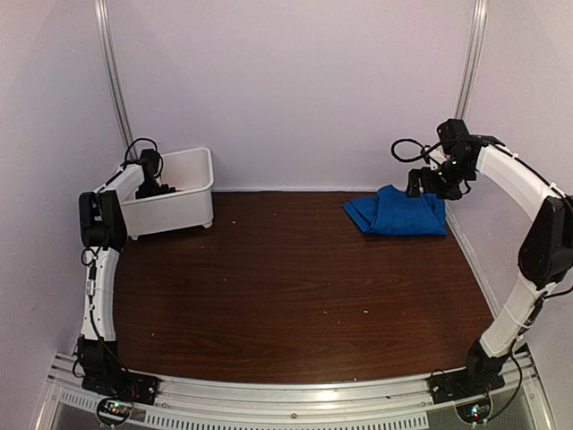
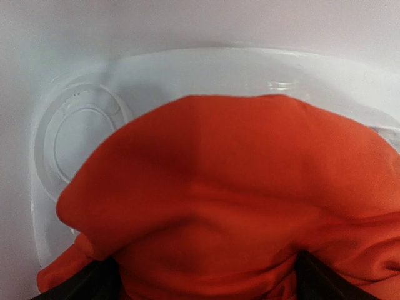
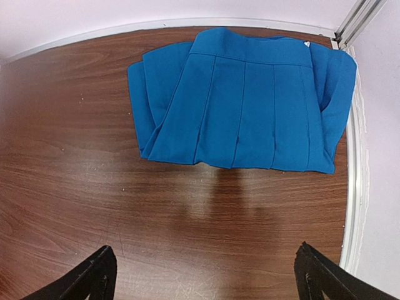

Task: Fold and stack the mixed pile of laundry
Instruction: Pick up the crumpled T-shirt from the bin.

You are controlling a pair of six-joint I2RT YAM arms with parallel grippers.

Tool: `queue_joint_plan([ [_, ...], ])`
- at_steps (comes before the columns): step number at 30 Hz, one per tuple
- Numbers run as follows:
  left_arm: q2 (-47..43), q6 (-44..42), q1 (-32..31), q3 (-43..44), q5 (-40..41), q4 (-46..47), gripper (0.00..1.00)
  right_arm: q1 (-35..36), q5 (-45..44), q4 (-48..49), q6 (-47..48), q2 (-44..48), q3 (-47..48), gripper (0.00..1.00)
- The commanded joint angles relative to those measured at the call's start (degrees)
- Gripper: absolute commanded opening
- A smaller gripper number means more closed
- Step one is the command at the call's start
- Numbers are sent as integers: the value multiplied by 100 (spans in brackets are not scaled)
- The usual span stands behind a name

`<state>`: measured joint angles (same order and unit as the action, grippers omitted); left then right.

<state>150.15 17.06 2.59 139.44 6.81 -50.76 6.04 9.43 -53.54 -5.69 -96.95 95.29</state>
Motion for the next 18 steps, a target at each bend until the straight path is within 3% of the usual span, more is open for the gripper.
queue_joint_plan([
  [1,632,74,41,-74,-215,-525,91,38,-65,-70,62,121,-2,100],
  [3,812,50,63,187,-262,-689,75,35,-70,-99,83,108,14,100],
  [6,840,-46,65,258,-100,-720,34,37,-54,-104,103,98,16,100],
  [9,637,-89,66,166,-141,-622,1,33,-31,-92,95,93,-5,100],
  [18,-907,-116,66,-288,-681,574,0,53,226,32,-15,88,-52,100],
])
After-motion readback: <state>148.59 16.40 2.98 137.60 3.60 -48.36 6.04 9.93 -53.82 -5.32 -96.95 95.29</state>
